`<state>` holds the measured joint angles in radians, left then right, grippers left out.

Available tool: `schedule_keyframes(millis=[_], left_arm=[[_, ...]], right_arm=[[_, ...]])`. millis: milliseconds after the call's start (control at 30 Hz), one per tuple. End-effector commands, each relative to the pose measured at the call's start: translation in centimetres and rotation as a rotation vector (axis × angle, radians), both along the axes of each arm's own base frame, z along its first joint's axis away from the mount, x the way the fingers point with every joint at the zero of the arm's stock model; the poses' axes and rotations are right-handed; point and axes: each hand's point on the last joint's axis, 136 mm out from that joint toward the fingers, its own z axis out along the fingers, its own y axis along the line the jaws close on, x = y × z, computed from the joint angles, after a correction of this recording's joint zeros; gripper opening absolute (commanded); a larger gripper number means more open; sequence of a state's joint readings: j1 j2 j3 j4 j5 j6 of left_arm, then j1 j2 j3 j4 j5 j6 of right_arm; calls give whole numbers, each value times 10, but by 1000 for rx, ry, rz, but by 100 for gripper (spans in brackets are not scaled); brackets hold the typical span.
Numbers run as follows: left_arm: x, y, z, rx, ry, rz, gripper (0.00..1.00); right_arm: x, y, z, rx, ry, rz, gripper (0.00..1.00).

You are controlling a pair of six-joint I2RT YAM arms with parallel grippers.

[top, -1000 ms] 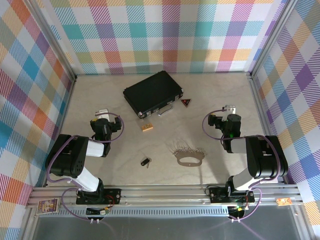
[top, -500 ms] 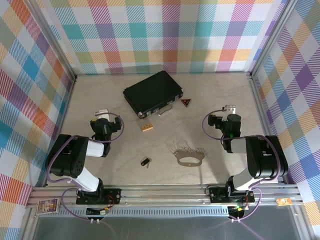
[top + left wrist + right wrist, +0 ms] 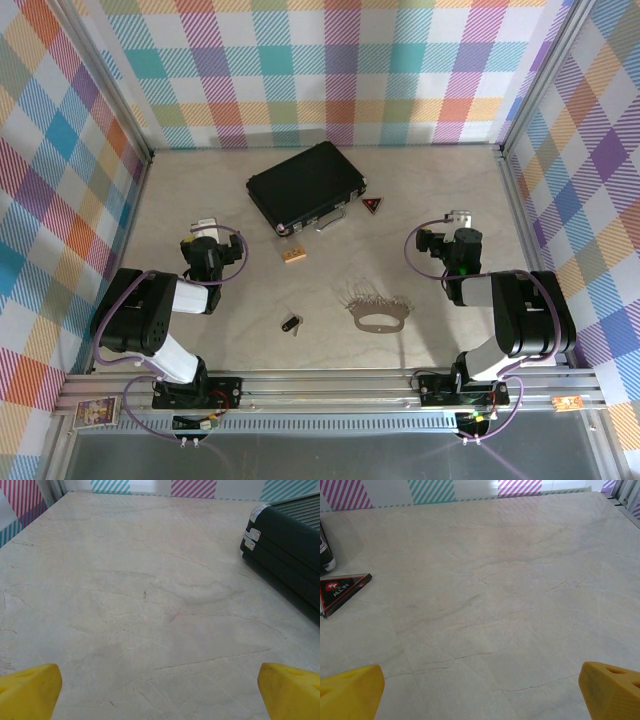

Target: Put the keys on the keyring

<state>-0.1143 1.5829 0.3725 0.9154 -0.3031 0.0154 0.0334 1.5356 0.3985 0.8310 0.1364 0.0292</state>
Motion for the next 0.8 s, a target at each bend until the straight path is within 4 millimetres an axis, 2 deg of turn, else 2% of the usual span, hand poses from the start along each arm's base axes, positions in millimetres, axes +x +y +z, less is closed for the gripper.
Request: schedule_keyframes(millis=[0, 300, 567, 767], left_arm=[[4, 1, 4, -19, -16, 2, 100], [1, 0, 7, -21, -36, -7, 100], [1, -6, 16, -21, -32, -47, 100], [-6, -5, 30, -26, -24, -41, 100]], right_arm=[[2, 1, 6, 14, -28, 7, 99], [1, 1, 6, 12, -32, 10, 99], [0, 7, 28, 7, -20, 47, 99], [-4, 6, 42, 11, -32, 41, 99]])
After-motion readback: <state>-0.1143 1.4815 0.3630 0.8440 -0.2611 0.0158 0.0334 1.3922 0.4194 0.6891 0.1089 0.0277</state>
